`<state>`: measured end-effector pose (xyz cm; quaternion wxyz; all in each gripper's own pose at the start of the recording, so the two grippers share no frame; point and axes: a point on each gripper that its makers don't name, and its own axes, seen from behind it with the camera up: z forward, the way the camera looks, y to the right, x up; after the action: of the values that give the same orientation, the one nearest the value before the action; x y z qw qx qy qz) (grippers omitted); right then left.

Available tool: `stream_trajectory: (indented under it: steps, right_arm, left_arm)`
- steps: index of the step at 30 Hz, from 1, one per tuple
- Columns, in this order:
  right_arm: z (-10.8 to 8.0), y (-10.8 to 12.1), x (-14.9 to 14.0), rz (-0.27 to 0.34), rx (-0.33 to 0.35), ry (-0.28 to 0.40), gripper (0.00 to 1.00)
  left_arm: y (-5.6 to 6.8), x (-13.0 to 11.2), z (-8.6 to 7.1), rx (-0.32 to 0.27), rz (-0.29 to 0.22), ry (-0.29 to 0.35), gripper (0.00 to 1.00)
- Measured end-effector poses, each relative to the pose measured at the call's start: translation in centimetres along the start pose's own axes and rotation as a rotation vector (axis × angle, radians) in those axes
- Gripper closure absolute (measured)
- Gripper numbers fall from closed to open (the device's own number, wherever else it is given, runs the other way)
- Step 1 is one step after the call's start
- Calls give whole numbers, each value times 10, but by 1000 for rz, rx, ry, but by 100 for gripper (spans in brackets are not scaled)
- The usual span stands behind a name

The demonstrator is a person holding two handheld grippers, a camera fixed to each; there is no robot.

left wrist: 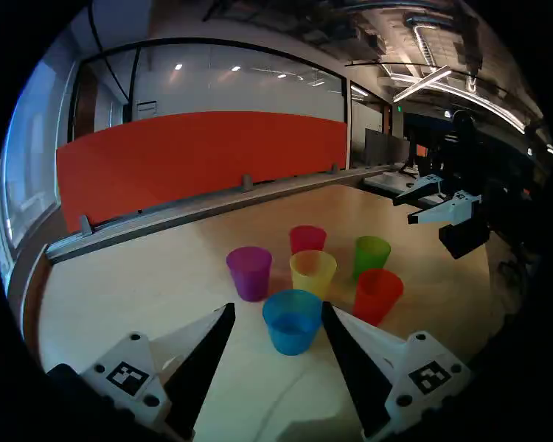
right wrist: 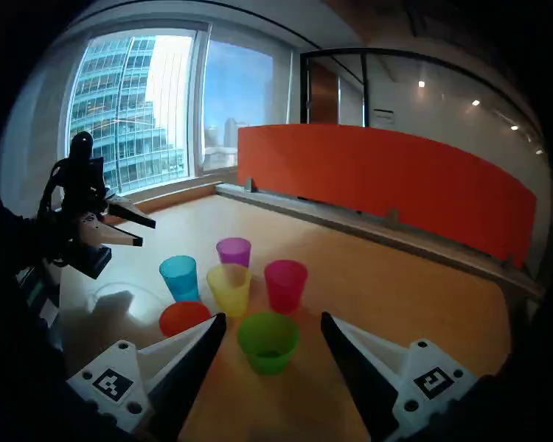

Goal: Pour water

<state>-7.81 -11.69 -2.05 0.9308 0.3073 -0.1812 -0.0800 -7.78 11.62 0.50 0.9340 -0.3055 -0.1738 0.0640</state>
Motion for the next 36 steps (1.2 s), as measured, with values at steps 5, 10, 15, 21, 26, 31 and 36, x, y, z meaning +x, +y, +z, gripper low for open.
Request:
stream_trajectory:
  steps: [5, 10, 15, 21, 26, 31, 36]
  right_arm:
    - [5, -2, -11, 0, 4, -22, 0]
    - [10, -3, -22, -4, 6, -43, 0]
    - [16, -3, -31, -13, 8, -63, 0]
    - [24, -5, -42, -28, 14, -90, 0]
    - [32, -6, -54, -34, 21, -122, 1]
    - [41, -7, -62, -35, 30, -150, 0]
    - [50, -7, -66, -33, 35, -163, 0]
  left_arm:
    - [1, -12, 3, -7, 3, -22, 14]
    - [4, -21, 8, -17, 17, -49, 14]
    - [8, -27, 12, -31, 32, -77, 14]
    - [11, -40, 19, -49, 49, -118, 14]
    - [12, -51, 24, -62, 57, -155, 14]
    - [13, -61, 30, -76, 65, -186, 14]
    - [14, -67, 36, -90, 66, -210, 14]
